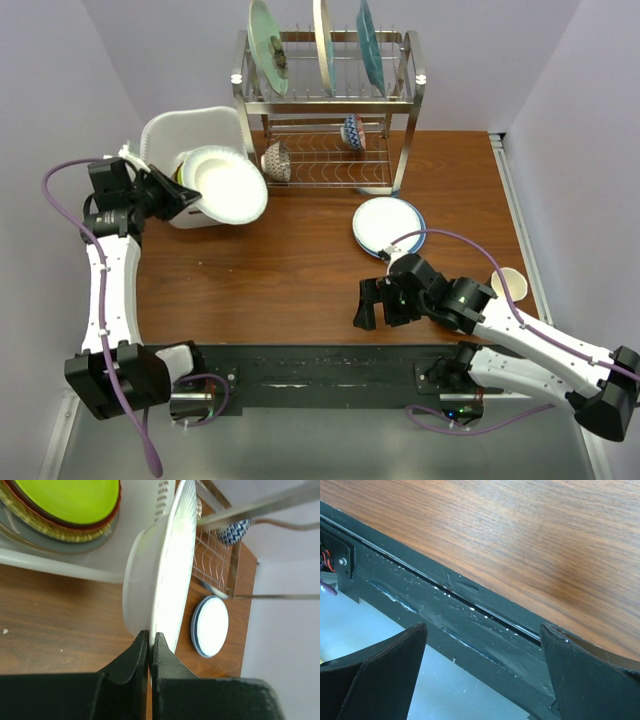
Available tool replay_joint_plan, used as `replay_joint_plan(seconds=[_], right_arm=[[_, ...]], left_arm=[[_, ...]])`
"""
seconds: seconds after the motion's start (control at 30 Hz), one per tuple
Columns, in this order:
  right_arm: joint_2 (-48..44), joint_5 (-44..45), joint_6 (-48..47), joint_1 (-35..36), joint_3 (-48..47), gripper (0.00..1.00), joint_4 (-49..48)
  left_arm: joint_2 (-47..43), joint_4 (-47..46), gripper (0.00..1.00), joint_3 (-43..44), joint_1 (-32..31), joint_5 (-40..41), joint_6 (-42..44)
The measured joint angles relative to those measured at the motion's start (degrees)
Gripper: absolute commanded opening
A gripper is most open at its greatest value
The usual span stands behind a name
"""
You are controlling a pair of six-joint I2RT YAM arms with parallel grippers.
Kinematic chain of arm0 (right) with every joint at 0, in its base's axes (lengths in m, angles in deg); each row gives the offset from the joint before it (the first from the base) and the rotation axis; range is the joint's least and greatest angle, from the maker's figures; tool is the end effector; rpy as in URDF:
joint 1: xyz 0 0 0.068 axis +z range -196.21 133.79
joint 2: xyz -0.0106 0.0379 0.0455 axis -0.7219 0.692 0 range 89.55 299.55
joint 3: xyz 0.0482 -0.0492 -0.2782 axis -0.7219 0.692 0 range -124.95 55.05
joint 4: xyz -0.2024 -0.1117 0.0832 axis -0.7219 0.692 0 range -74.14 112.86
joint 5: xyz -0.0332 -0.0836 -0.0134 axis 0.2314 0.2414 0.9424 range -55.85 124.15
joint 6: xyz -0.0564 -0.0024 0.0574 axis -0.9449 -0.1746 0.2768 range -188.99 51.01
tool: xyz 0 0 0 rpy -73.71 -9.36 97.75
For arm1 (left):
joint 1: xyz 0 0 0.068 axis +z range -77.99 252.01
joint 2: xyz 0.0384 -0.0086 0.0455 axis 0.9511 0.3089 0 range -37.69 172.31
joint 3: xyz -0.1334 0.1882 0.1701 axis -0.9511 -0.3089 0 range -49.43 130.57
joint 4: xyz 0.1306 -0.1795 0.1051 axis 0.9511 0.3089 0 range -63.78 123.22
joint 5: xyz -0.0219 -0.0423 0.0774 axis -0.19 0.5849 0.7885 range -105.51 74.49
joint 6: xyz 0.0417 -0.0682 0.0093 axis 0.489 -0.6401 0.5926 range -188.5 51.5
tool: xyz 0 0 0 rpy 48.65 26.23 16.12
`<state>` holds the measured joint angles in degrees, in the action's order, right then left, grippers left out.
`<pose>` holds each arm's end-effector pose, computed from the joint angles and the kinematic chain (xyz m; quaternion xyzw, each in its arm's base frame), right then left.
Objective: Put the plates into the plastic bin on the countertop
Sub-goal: Place the plate in the plastic bin.
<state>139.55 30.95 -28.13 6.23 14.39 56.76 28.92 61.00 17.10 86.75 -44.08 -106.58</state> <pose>0.0993 0.1354 0.2385 -0.1043 0.9343 0.2652 0.2143 0.2488 0.0311 0.3513 -0.2799 0.8202 -0.3049 0.3949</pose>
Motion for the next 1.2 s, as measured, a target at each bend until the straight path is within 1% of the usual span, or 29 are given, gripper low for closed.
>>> replay_joint_plan(seconds=[0.2,0.5,0.67,1.2], right_arm=[[0.3,0.0,0.0,0.0,0.8,0.99,-0.1],[1.4,0.0,-0.2,0.0,0.8,0.99,-0.3],[1.6,0.0,-0.2,0.0,0.9,0.99,-0.3],[3.5,-0.6,0.0,0.0,2.3,0.99,-2.5]], left_arm=[[1.0,-4.0,0.0,0.0,5.7,-1.4,-2.8],[6.1,-10.6,0.0,0.0,10.0,-4.2,-6.6],[9.4,-15.1,0.0,0.0,11.1,-5.0,-8.6],[19.6,-22.3,0.0,0.6,11.5,-4.8,-10.5]])
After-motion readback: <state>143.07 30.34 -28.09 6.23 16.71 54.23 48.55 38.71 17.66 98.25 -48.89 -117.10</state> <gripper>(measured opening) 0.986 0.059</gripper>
